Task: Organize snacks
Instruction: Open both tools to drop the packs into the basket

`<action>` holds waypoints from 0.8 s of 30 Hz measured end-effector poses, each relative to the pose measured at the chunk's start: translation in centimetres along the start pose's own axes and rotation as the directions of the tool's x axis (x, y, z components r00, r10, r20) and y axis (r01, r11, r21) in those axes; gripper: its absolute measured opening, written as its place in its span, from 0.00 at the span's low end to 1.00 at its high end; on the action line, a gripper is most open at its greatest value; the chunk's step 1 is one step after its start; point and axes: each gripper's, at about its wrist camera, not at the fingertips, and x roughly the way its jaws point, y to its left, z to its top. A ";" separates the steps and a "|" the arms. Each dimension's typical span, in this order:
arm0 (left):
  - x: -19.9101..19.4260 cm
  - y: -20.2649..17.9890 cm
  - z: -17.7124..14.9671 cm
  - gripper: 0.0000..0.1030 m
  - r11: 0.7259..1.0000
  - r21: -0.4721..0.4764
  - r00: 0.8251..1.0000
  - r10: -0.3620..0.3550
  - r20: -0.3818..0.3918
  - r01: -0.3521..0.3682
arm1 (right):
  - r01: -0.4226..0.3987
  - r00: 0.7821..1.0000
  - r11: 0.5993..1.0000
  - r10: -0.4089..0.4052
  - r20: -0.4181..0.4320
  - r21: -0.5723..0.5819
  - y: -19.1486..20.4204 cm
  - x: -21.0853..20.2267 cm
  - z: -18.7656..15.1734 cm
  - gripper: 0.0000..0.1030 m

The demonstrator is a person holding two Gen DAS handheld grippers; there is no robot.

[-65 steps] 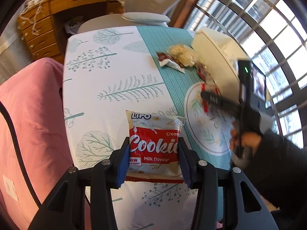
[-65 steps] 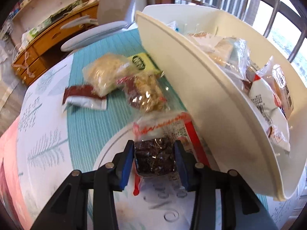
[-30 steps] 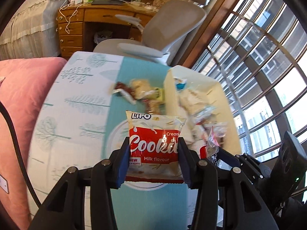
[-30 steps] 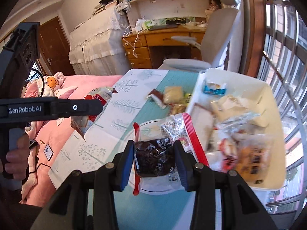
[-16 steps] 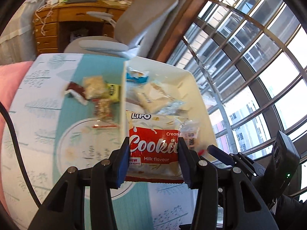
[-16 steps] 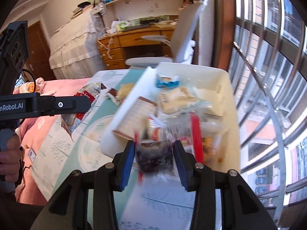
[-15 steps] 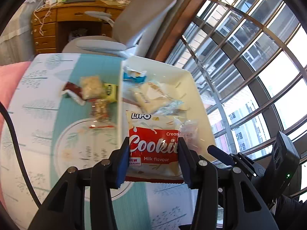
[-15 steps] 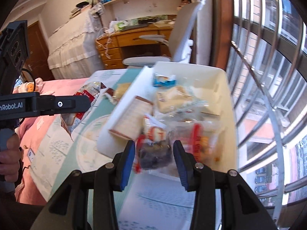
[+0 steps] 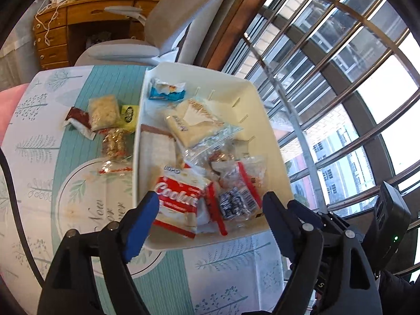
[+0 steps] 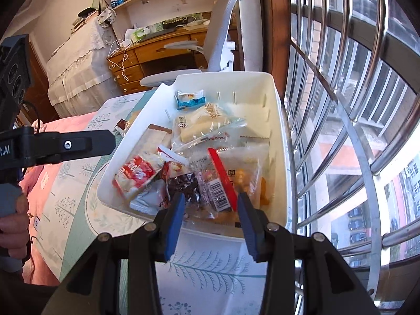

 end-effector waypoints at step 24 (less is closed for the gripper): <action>-6.7 9.5 -0.7 0.82 0.995 0.088 0.991 0.058 -0.123 -0.047 | 0.018 0.996 0.921 0.017 -0.087 0.389 4.1 0.1 -0.5 0.56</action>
